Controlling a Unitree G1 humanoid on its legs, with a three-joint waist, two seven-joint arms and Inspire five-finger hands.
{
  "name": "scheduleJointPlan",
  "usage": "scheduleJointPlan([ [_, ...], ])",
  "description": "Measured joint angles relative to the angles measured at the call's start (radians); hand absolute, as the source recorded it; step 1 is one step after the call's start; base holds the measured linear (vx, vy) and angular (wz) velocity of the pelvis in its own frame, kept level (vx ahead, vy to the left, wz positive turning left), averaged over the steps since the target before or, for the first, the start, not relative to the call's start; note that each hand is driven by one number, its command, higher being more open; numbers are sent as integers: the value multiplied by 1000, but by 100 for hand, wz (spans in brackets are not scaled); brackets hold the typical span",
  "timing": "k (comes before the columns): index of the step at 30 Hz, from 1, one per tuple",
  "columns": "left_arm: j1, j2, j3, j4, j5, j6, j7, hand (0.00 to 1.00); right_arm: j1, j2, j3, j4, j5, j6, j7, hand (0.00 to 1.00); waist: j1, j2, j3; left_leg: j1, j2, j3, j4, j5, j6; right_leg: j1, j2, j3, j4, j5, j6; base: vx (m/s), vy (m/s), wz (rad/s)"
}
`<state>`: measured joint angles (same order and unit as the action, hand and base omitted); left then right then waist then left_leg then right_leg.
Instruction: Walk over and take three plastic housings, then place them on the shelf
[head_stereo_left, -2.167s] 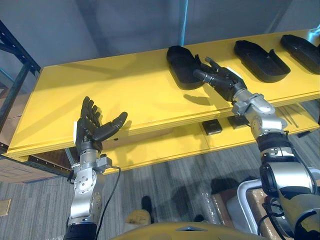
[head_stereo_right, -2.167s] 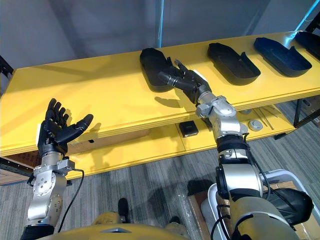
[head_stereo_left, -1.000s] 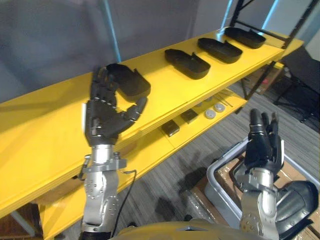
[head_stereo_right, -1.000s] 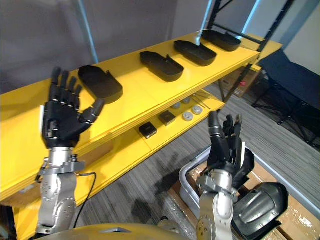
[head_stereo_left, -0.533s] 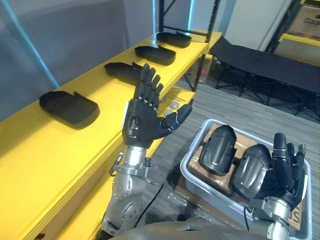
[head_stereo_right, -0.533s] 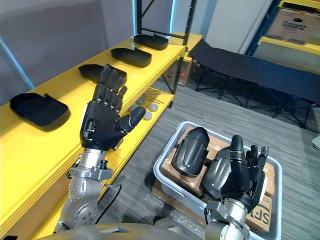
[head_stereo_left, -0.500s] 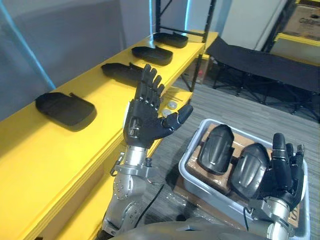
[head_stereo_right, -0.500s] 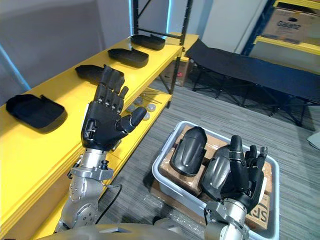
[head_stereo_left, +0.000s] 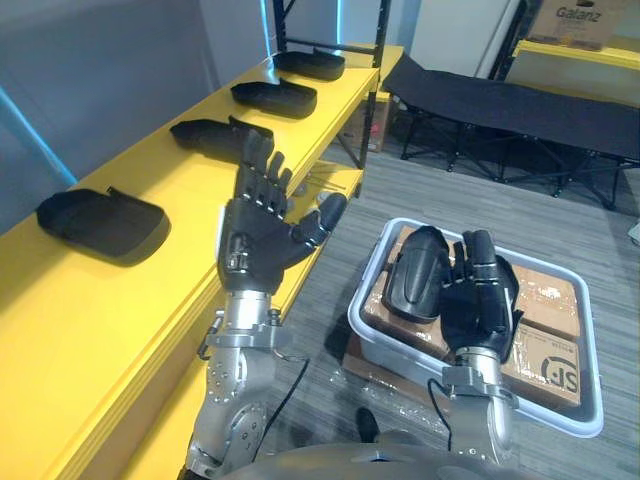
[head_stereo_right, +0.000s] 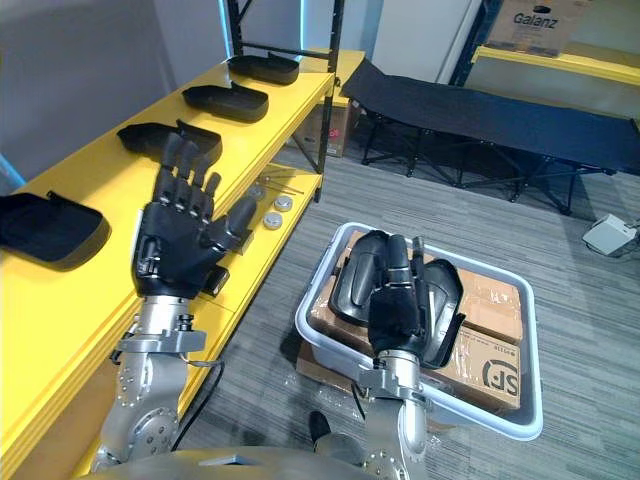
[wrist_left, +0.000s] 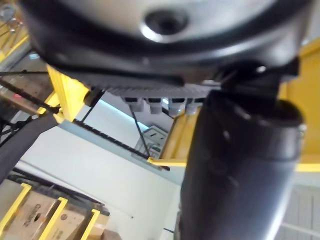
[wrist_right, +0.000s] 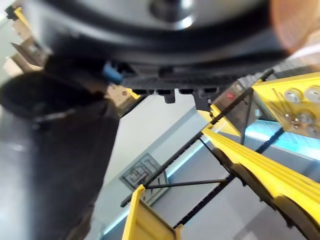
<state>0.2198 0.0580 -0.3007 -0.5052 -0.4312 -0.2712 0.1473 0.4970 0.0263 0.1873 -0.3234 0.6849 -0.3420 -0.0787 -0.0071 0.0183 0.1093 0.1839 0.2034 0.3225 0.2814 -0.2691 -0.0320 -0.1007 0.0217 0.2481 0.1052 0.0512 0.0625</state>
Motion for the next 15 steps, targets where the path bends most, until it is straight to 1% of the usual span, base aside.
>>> scheduleJointPlan([
  [1, 8, -1, 5, 0, -2, -12, -2, 100, 19, 19, 2, 0, 0, 0, -1, 100, 2, 4, 13, -1, -10, -23, 16, -16, -2, -8, -4, 4, 30, -8, 7, -82, 55, -13],
  [2, 24, -2, 5, -1, -2, -14, -9, 100, 43, 31, 0, 0, 0, 0, -2, 100, 2, 16, 18, -1, -15, -32, 25, -39, -11, -20, -4, 8, 47, 4, 26, -102, 74, -25],
  [3, 32, -2, 6, -1, -3, -14, -10, 100, 57, 37, 0, 0, 1, 0, -1, 100, 3, 19, 20, -1, -19, -32, 29, -49, -13, -26, -4, 8, 55, 8, 32, -99, 79, -53],
  [4, 54, -3, 7, -1, -3, -14, -18, 100, 82, 42, -1, 0, 18, -1, 16, 100, 3, 22, 22, 0, -27, -25, 34, -73, -19, -37, -3, 3, 57, 24, 40, -110, 69, -73],
  [5, 75, -1, 15, -1, -3, -16, -27, 100, 99, 42, -2, 0, 50, -2, 37, 100, 5, 15, 29, 0, -33, -4, 47, -85, -20, -45, -5, -2, 44, 33, 29, -188, 74, -96],
  [6, 101, -1, 26, -1, 0, -16, -33, 100, 104, 36, -2, 1, 90, -1, 67, 100, 2, 8, 42, -1, -39, 26, 56, -87, -16, -39, -35, -60, 5, 29, -29, -234, 72, -99],
  [7, 110, -3, 31, -1, 5, -16, -32, 100, 91, 20, -17, 1, 119, -3, 87, 100, 6, 18, 47, 1, -36, 47, 38, -81, -8, -49, -54, -140, -3, -19, -101, -265, 69, -104],
  [8, 109, -1, 50, -7, 9, -18, -32, 100, 67, 3, -20, 3, 127, -8, 102, 100, 14, 26, 53, -4, -26, 86, 19, -62, -11, -101, -80, -201, 87, -26, -100, -206, 33, -91],
  [9, 98, -3, 83, -8, 9, -19, -31, 100, 29, -9, -11, 4, 125, -17, 111, 100, 14, 10, 52, -9, -33, 110, 11, -50, -20, -143, -122, -265, 264, -36, -105, -115, -8, -62],
  [10, 94, -3, 91, -8, 10, -19, -26, 100, 7, -15, -1, 7, 114, -20, 107, 100, 14, 5, 54, -5, -34, 113, 13, -48, -20, -143, -143, -283, 335, -50, -105, -64, -16, -34],
  [11, 94, -3, 118, -8, 10, -21, -16, 100, -47, -30, 34, 19, 92, -28, 97, 100, 19, 3, 53, -4, -31, 117, 26, -47, -20, -125, -178, -310, 414, -113, -98, -37, -36, -20],
  [12, 94, -1, 149, -5, 10, -28, -5, 100, -115, -35, 78, 59, 43, -43, 82, 100, 20, -8, 46, -18, -28, 115, 49, -47, -20, -119, -215, -334, 456, -136, -105, -45, -64, -19],
  [13, 92, 3, 167, -3, 9, -31, -5, 100, -145, -33, 99, 84, 24, -44, 71, 100, 19, -28, 38, -29, -31, 104, 66, -47, -20, -125, -210, -346, 444, -120, -81, -82, -105, -21],
  [14, 85, 11, 194, 13, 7, -33, -5, 100, -198, -33, 138, 131, 3, -39, 49, 100, 28, -16, 24, -75, -35, 38, 66, -49, -15, -129, -179, -355, 389, -74, -54, -162, -73, -50],
  [15, 79, 27, 210, 30, 5, -33, -8, 100, -248, -31, 155, 187, -38, -36, 28, 100, 45, 3, 15, -117, -32, -25, 32, -46, -15, -131, -127, -334, 248, 18, 1, -144, -43, -73],
])
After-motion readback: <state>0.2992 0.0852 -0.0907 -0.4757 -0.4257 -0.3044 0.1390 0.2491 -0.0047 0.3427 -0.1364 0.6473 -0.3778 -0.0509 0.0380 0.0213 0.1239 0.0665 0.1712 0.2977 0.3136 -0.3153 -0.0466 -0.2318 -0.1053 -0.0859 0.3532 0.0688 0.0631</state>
